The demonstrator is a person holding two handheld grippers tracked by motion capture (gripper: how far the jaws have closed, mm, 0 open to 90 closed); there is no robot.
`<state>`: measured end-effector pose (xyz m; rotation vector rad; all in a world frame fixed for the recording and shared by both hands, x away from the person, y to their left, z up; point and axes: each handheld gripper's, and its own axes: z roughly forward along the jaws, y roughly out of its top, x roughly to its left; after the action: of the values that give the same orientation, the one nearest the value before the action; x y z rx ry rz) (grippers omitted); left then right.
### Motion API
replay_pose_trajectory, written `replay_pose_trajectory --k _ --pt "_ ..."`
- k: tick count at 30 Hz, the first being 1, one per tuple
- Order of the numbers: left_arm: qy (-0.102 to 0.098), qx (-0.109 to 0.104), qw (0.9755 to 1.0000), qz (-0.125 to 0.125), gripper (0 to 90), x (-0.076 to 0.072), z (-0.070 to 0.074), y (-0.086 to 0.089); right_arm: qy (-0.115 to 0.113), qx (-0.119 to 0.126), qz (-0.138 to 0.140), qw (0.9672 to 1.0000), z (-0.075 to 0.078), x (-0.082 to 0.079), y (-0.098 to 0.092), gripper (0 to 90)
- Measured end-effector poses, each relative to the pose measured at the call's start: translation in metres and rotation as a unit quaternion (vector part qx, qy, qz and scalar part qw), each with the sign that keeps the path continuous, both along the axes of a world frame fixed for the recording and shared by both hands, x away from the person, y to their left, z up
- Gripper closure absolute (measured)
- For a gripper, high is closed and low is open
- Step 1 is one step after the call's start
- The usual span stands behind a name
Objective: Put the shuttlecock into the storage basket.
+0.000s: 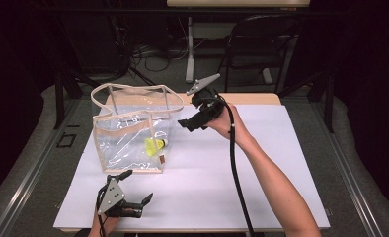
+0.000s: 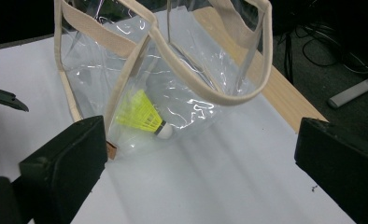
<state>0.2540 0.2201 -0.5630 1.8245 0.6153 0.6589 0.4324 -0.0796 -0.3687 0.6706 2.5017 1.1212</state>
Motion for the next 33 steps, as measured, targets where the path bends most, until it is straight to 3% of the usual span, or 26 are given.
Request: replay_pose_trajectory --k 13,33 --pt "0.001 0.0 1.0 0.0 0.0 0.001 0.0 -0.001 -0.007 0.009 -0.015 0.9998 -0.016 -0.021 -0.033 1.7" --pt "0.0 0.001 1.0 0.0 0.0 0.001 0.0 -0.001 -0.039 0.03 -0.031 0.9983 -0.033 -0.057 -0.062 1.9"
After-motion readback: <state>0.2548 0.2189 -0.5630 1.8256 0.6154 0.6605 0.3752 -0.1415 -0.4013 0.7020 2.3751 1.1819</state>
